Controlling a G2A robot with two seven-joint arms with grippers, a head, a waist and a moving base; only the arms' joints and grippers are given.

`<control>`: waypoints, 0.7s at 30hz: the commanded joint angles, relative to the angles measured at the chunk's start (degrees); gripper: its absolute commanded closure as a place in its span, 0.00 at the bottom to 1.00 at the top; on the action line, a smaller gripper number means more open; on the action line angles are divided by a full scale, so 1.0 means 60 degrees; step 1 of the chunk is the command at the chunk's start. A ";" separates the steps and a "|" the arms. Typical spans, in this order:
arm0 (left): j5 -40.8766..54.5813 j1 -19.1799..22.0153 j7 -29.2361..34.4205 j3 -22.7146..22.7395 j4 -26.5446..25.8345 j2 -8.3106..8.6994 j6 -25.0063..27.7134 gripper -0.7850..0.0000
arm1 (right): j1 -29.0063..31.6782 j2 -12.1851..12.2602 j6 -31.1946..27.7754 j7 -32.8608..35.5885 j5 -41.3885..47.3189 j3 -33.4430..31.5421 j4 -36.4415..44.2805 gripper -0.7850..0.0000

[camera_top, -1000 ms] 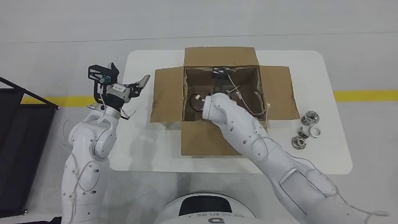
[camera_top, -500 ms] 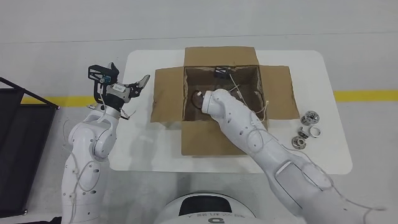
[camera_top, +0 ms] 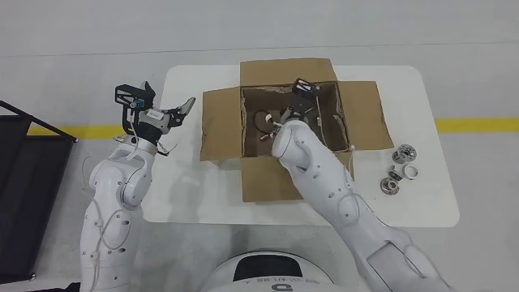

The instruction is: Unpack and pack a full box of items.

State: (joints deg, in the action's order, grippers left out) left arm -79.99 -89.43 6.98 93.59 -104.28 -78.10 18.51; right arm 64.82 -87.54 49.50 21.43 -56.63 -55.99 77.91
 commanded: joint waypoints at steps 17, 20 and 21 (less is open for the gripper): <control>0.0001 0.0000 0.0000 0.0001 0.0000 0.0000 0.0000 0.00 | -0.0819 -0.0193 0.0356 0.1818 -0.1015 0.0484 -0.1338 0.62; 0.0001 0.0000 0.0000 0.0001 0.0000 0.0000 0.0000 0.00 | -0.1223 -0.0375 0.0544 0.1746 -0.0986 0.0779 -0.2034 0.61; 0.0001 0.0000 0.0000 0.0001 0.0000 0.0000 0.0000 0.00 | -0.1320 -0.0435 0.0626 0.1689 -0.0943 0.0846 -0.2210 0.61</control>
State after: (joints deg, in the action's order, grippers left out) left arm -79.99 -89.43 6.97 93.59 -104.28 -78.10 18.51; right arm 57.54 -89.81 52.74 31.91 -62.52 -51.31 65.92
